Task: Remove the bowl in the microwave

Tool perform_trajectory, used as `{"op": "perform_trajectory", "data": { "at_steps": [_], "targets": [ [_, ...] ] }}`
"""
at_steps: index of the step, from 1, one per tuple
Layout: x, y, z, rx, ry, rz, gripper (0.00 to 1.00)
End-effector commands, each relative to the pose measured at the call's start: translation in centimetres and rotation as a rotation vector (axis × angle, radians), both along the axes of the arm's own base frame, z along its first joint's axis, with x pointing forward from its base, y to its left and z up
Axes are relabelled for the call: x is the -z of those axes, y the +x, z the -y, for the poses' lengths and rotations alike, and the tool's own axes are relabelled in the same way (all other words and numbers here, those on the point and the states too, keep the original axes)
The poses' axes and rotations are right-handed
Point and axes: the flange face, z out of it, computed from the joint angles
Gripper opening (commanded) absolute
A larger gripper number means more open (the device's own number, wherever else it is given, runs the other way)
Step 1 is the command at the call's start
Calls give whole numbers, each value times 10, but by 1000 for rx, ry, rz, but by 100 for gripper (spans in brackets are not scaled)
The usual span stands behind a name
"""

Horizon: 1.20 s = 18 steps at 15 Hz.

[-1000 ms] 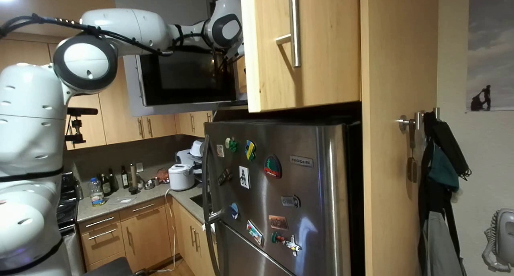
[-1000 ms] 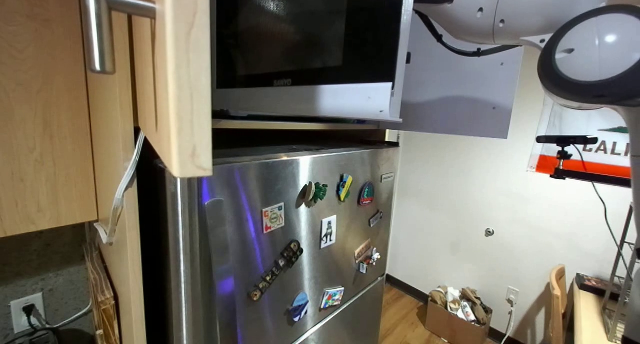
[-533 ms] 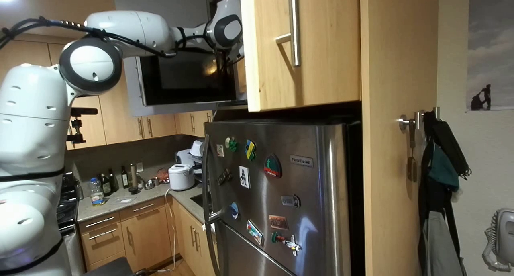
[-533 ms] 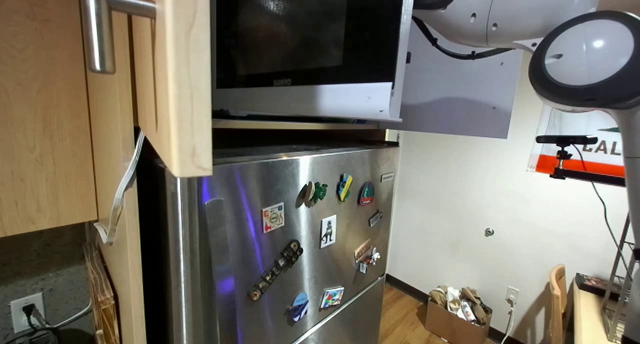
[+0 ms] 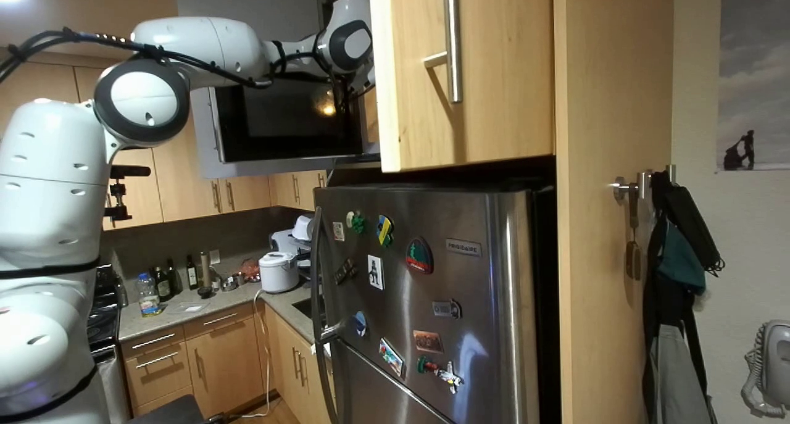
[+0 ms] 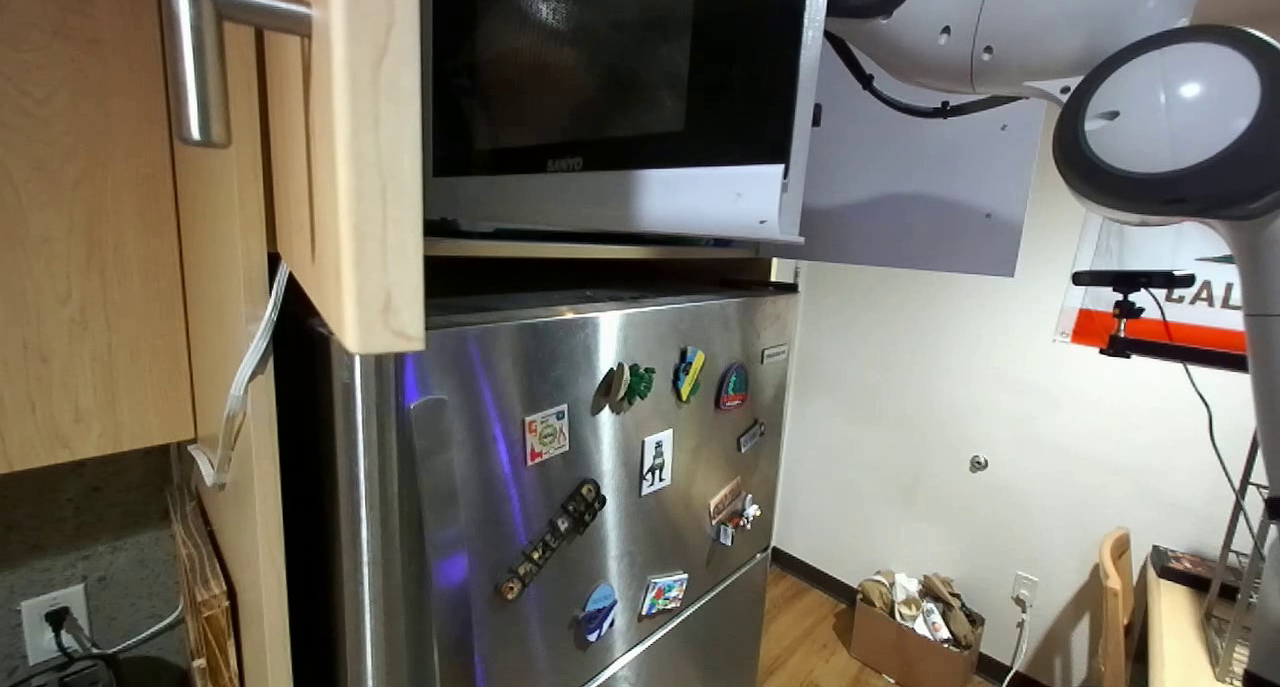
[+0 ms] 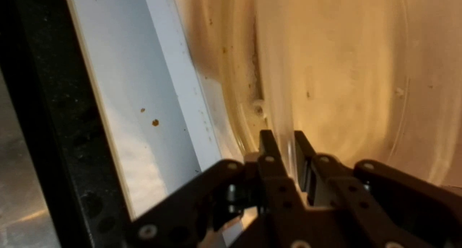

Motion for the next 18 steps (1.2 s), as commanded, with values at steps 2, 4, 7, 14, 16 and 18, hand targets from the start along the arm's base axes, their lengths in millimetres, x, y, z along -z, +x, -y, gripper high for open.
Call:
{"op": "perform_trajectory", "data": {
  "at_steps": [2,4,7,14,16,18],
  "targets": [
    [-8,-1,-2,25,3,-3,6],
    [-10,-1,-2,26,3,1,4],
    [-12,-2,-2,24,3,7,6],
    [-23,-14,-1,13,7,15,6],
    [-30,-21,-1,12,2,30,6],
    [-37,-28,0,14,0,40,5]
  ]
}}
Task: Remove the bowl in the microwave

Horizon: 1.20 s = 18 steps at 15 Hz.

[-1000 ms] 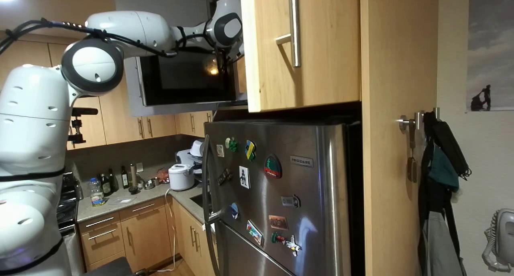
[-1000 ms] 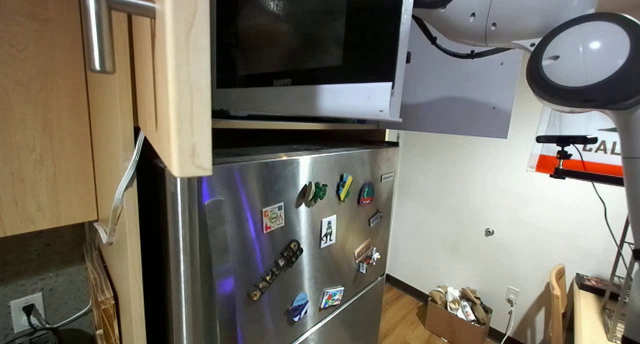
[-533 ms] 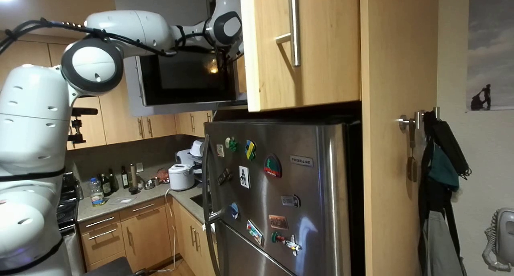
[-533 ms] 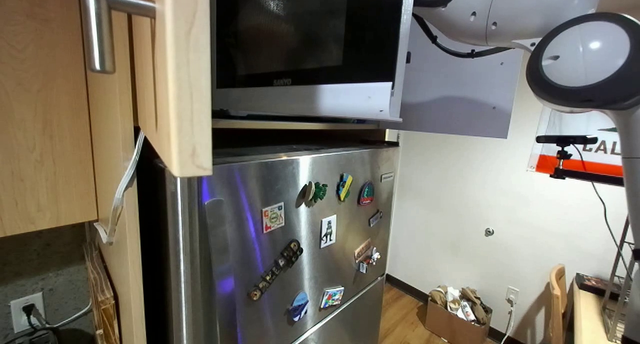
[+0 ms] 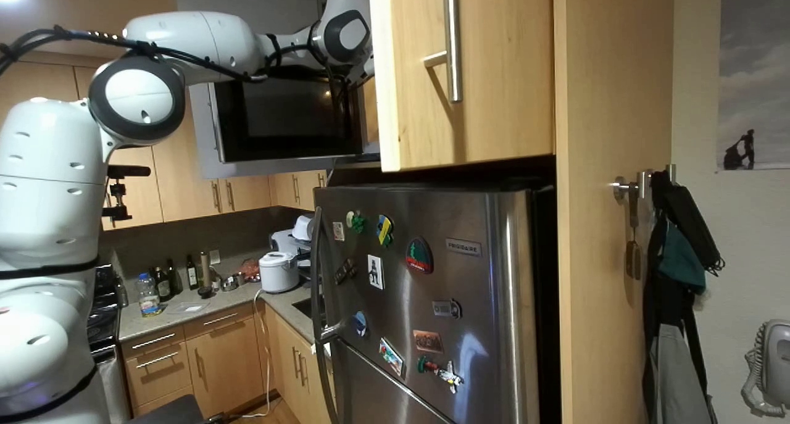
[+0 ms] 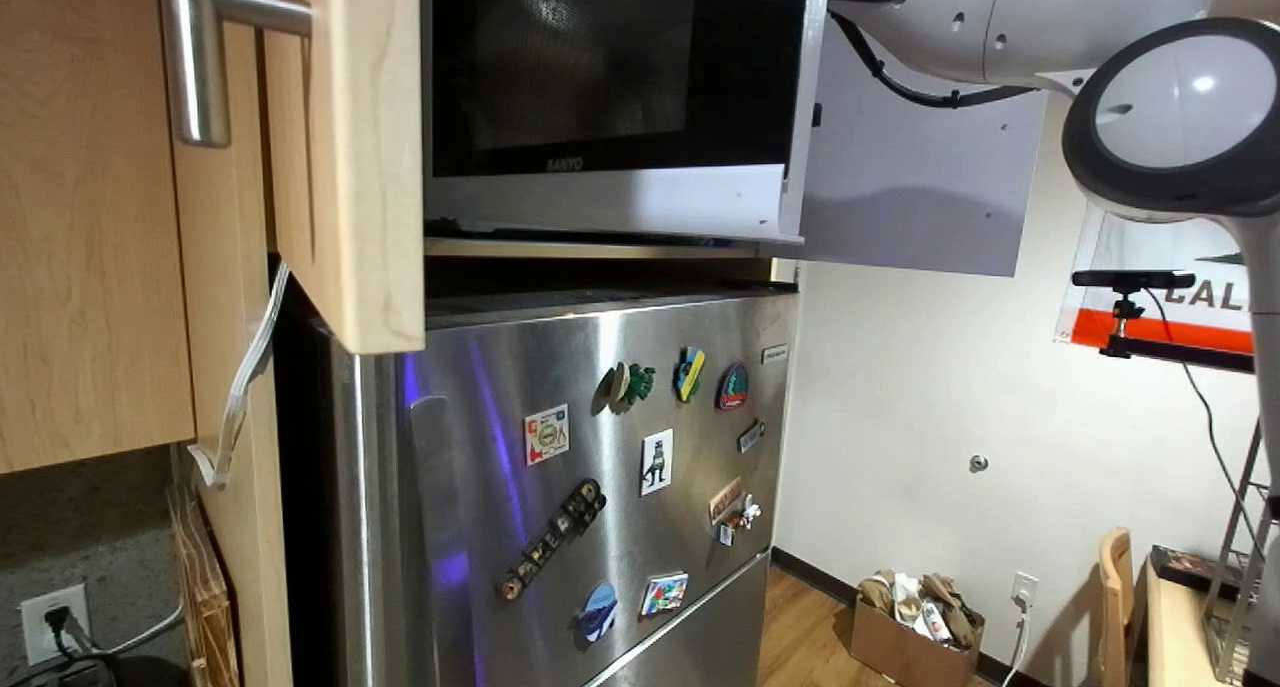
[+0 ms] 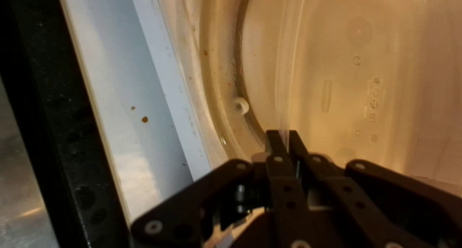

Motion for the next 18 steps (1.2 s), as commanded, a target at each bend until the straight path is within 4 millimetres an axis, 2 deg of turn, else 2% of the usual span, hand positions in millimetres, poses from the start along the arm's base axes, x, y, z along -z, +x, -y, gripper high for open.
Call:
{"op": "perform_trajectory", "data": {
  "at_steps": [1,7,9,14,18],
  "targets": [
    [-18,-21,0,14,3,4,5],
    [-22,-45,9,44,-25,-49,5],
    [-17,-53,13,55,-43,-82,5],
    [10,-77,15,49,-119,-194,5],
    [14,-100,10,24,-115,-216,5]
  ]
}}
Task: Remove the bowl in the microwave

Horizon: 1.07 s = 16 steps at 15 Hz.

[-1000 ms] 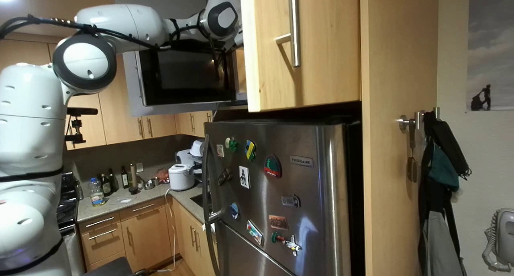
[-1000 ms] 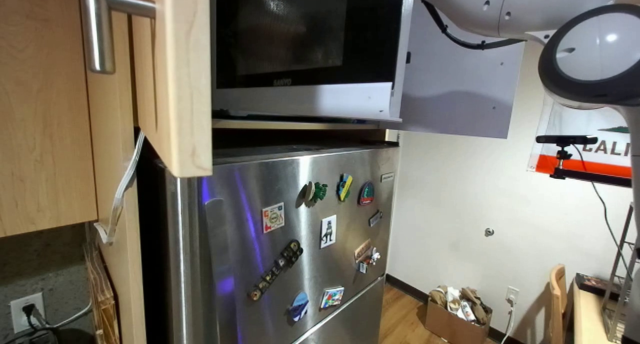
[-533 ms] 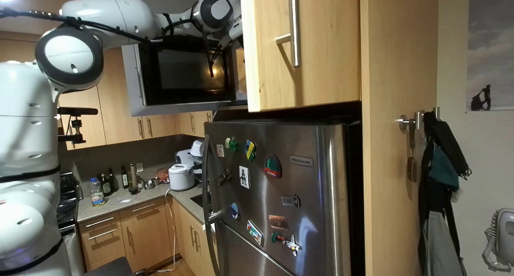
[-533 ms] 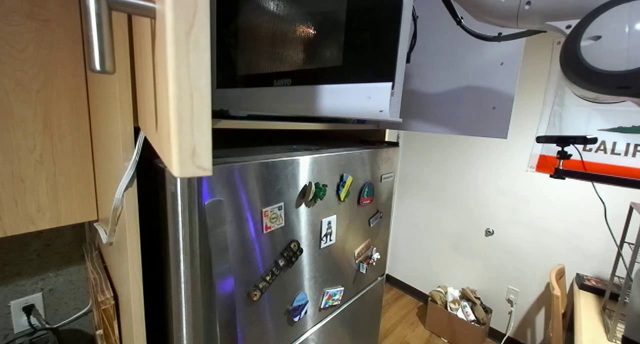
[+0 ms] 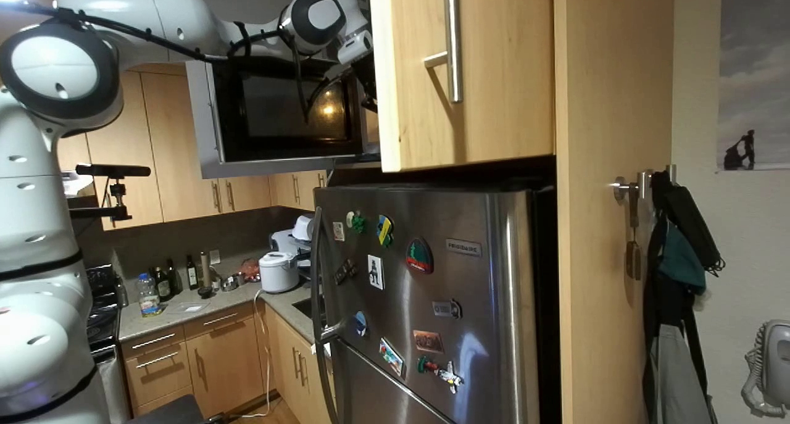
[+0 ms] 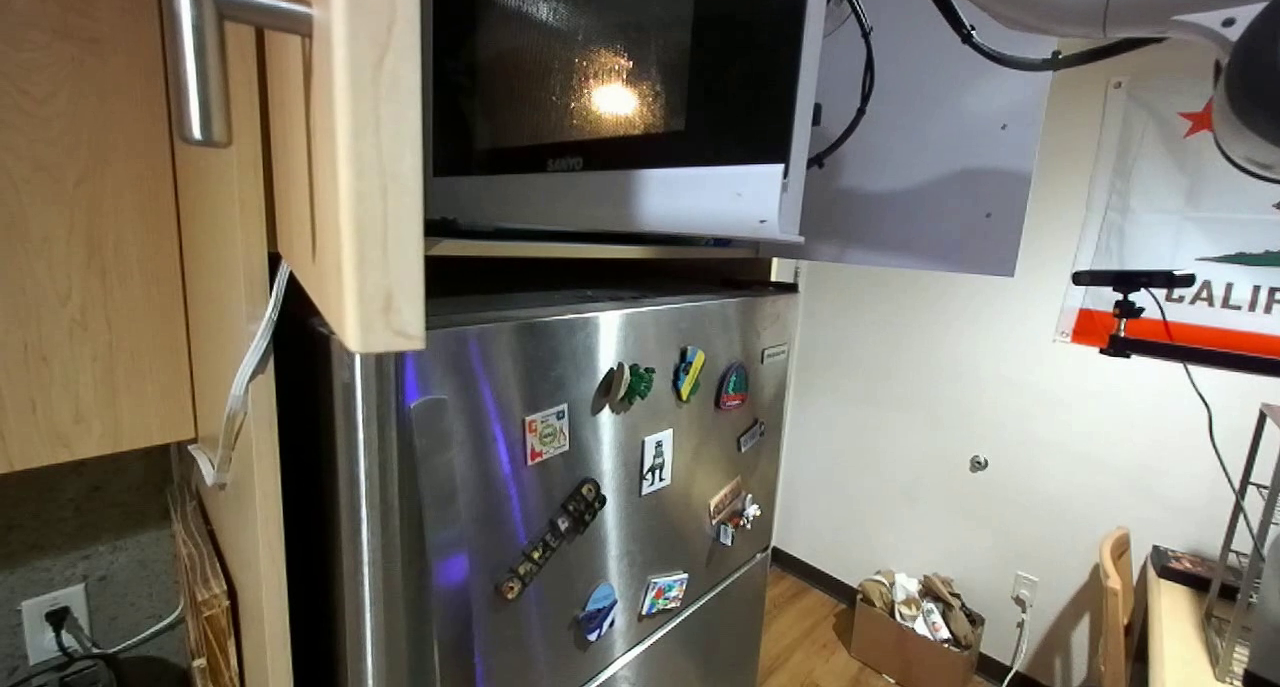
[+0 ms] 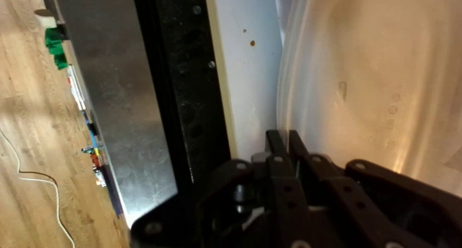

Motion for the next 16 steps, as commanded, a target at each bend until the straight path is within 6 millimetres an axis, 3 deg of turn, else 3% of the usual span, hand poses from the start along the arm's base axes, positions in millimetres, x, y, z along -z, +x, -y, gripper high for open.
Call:
{"op": "perform_trajectory", "data": {
  "at_steps": [1,7,16],
  "targets": [
    [6,-34,-3,-9,-2,-45,5],
    [9,-62,-4,-16,17,-84,5],
    [39,-87,-6,2,27,-221,5]
  ]
}}
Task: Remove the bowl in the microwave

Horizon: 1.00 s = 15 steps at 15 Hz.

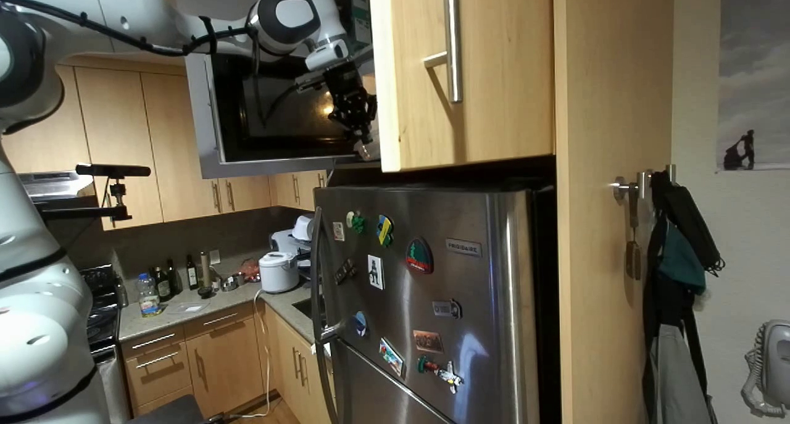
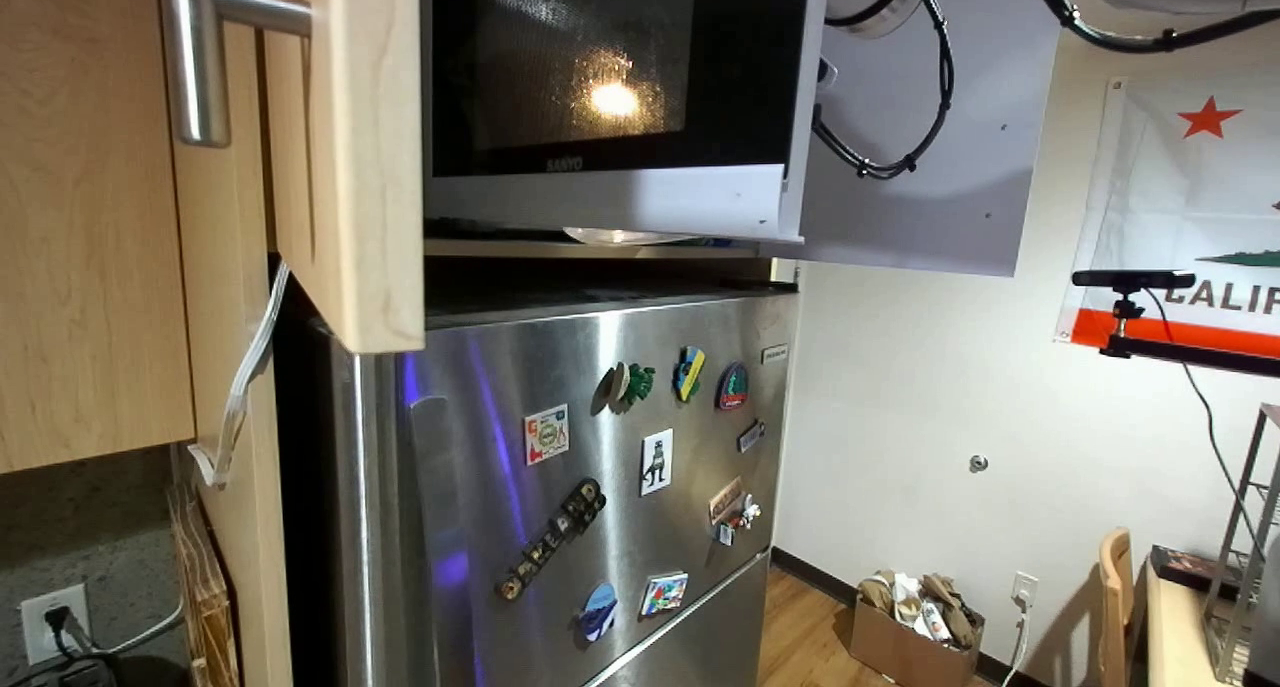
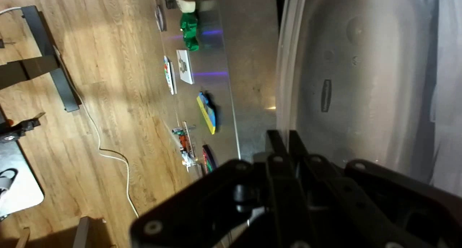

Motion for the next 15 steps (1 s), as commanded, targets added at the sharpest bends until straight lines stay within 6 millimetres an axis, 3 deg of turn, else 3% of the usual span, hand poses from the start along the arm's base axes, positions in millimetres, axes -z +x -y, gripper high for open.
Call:
{"op": "perform_trajectory", "data": {
  "at_steps": [1,15],
  "targets": [
    [6,-19,-2,7,8,-38,5],
    [17,-51,4,-11,41,-195,5]
  ]
}}
